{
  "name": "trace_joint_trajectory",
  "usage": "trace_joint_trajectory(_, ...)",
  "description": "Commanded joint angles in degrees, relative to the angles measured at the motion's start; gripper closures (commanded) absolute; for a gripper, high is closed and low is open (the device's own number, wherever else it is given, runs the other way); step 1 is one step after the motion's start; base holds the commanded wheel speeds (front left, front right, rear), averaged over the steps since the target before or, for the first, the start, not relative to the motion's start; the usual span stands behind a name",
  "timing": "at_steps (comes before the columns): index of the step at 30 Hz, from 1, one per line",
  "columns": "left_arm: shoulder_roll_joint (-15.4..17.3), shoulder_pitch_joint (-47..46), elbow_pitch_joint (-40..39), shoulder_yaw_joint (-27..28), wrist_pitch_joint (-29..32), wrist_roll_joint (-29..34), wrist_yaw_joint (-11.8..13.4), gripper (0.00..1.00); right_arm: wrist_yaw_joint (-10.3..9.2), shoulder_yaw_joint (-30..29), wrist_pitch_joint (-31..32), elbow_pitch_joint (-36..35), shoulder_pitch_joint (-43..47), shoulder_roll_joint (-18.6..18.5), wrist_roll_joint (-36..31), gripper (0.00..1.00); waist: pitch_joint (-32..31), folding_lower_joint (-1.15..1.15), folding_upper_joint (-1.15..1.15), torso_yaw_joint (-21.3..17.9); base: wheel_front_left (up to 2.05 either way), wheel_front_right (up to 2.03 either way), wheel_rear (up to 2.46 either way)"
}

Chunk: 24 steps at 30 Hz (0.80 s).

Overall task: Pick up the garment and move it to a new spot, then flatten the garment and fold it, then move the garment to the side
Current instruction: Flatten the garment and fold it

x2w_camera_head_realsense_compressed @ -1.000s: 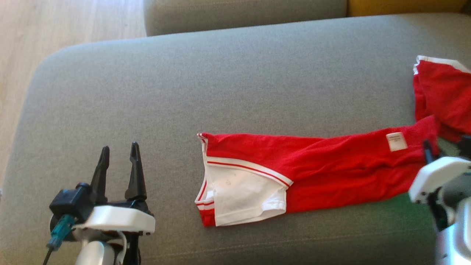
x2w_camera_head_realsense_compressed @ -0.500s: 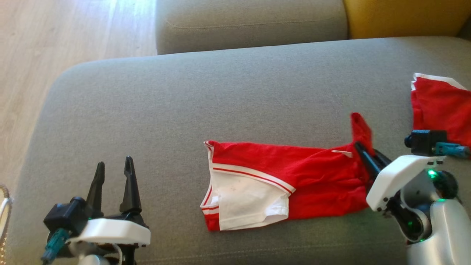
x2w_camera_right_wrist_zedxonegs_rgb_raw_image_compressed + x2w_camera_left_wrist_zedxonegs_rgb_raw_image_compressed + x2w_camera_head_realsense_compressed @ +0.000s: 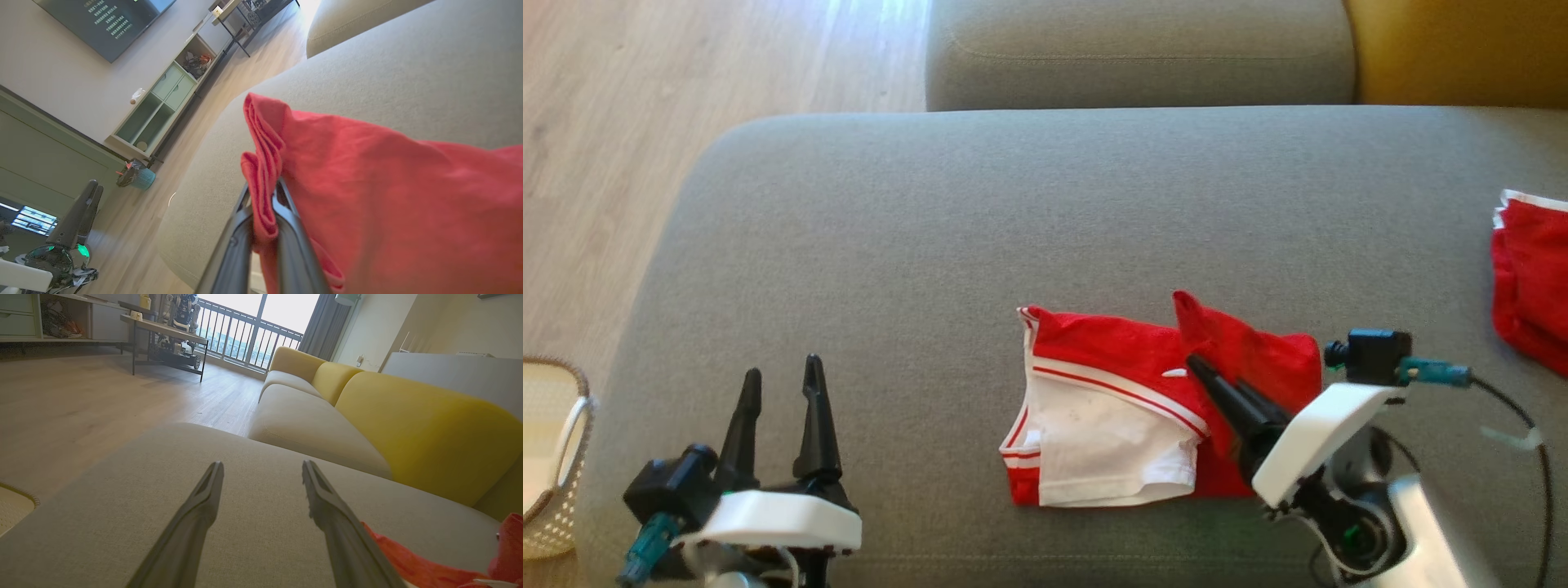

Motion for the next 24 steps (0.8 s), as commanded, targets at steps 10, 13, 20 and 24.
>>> trace_joint_trajectory(10,-0.11,-3.27,-1.63,-0.29,-0.70,-1.01,0.80,0.00,-0.02,9.10,-8.72,9.14,-8.47,0.14,6.30,1.00,2.63,0.00,0.00,4.26,0.00,0.00,0.00)
trace_joint_trajectory(13,-0.11,-3.69,-1.44,-0.90,-0.70,-1.37,1.00,0.00,-0.02,10.91,-11.32,12.76,-10.73,0.14,8.30,1.00,3.61,0.00,0.00,5.58,0.00,0.00,0.00)
trace_joint_trajectory(20,-0.11,-4.63,-0.23,-1.82,-0.70,-1.36,0.94,0.00,-0.02,16.94,-15.24,20.30,-15.31,0.15,13.37,1.00,5.61,0.00,0.00,7.76,0.00,0.00,0.00)
trace_joint_trajectory(24,-0.11,-5.28,0.11,-1.96,-0.70,-1.36,0.99,0.00,-0.02,20.62,-16.67,24.20,-17.28,0.15,15.04,1.00,6.38,0.00,0.00,8.28,0.00,0.00,0.00)
